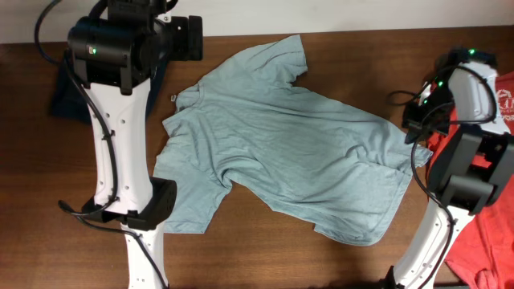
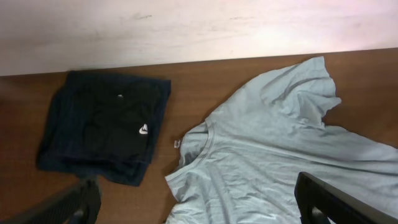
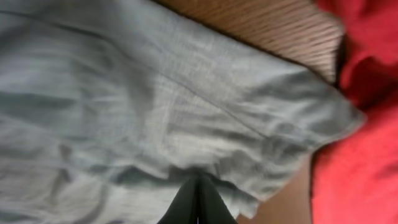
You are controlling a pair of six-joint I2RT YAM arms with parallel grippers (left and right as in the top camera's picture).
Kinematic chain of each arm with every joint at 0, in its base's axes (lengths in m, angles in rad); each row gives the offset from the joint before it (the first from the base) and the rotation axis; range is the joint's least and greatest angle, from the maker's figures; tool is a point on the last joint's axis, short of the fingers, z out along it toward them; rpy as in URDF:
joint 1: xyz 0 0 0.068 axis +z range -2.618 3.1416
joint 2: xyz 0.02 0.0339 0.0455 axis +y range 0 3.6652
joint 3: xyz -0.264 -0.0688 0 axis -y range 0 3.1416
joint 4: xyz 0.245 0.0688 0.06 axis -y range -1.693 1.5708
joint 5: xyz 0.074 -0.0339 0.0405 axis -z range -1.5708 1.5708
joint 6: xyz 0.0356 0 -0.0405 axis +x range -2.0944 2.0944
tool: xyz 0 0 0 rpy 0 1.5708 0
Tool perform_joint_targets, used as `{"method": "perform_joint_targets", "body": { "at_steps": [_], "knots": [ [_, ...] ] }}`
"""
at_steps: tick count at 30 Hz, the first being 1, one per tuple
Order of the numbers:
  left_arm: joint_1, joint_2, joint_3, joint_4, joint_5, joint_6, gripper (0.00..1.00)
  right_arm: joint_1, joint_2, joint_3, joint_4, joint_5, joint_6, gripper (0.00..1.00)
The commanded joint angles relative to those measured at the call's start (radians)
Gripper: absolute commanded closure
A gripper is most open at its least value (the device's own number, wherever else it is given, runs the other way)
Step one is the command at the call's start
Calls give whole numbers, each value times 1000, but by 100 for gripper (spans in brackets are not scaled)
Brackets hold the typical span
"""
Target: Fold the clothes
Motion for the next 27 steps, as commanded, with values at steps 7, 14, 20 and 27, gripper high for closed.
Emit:
{"method": "perform_joint_targets", "body": {
  "at_steps": [7,14,20,27],
  "knots": [
    [0,3,-2,0,-11,5,1,3,7,-155,126,57,44,96],
    [0,3,-2,0,-11,5,1,3,7,-262,315,78,44,96],
    [0,3,-2,0,-11,5,1,5,7,-361,517,85,44,96],
    [0,3,-2,0,-11,5,1,5,7,-373,664,118,44,96]
  ]
}}
